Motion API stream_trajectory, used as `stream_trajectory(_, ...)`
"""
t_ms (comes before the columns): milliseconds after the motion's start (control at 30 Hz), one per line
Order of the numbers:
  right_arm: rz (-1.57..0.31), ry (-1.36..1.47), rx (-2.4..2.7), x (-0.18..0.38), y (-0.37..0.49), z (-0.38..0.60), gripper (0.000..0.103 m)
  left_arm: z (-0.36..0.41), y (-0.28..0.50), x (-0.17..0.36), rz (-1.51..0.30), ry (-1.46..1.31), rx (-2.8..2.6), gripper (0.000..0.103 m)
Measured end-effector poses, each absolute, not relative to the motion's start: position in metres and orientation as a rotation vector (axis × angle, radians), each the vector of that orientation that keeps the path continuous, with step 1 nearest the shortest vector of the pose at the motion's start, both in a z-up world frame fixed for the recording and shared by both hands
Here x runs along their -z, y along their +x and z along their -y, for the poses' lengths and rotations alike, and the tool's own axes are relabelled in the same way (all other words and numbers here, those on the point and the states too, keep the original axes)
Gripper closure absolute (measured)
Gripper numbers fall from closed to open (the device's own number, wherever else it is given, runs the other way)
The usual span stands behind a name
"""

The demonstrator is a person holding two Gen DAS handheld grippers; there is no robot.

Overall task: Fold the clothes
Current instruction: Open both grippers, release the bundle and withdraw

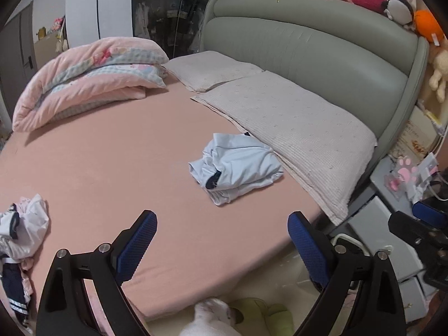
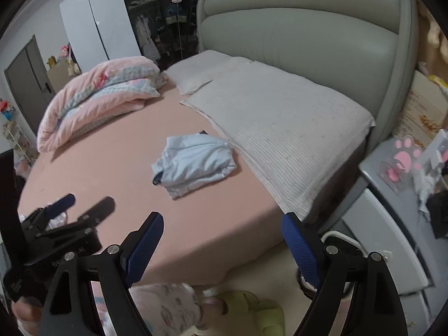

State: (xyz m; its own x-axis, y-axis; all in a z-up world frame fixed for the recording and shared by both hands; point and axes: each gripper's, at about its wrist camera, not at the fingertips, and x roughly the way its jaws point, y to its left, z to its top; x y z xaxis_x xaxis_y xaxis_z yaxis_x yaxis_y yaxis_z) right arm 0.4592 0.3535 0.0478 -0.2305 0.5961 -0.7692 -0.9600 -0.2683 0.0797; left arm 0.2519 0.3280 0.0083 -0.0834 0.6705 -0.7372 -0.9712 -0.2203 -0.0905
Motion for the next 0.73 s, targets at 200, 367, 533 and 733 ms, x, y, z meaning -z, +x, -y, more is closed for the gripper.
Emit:
stream_trajectory(200,-0.583,-0.795,-1.728,-0.057,0.447,-0.334,0.016,-0.315,0.246,-0.015,-0.477,-0.794,-1.662,0.008)
stream_trajectory(367,-0.531,-0.808,-1.769,-0.064,0.434,-0.321,0.016,-0.308,0.246,-0.014,-0.482,-0.797,-1.663,0.008)
stream_trajectory(533,-0.502,-0.844,-1.781,-0.061,0.423,-0.317,0.016,-0.303,0.242,-0.012,-0.475,-0.811,-1.662,0.008)
stream_trajectory(733,-0.503,-0.869,-1.773,-0.056,0.42,-0.319,0.016,-0.298,0.241,-0.016,-0.444,-0.801,-1.659,0.008)
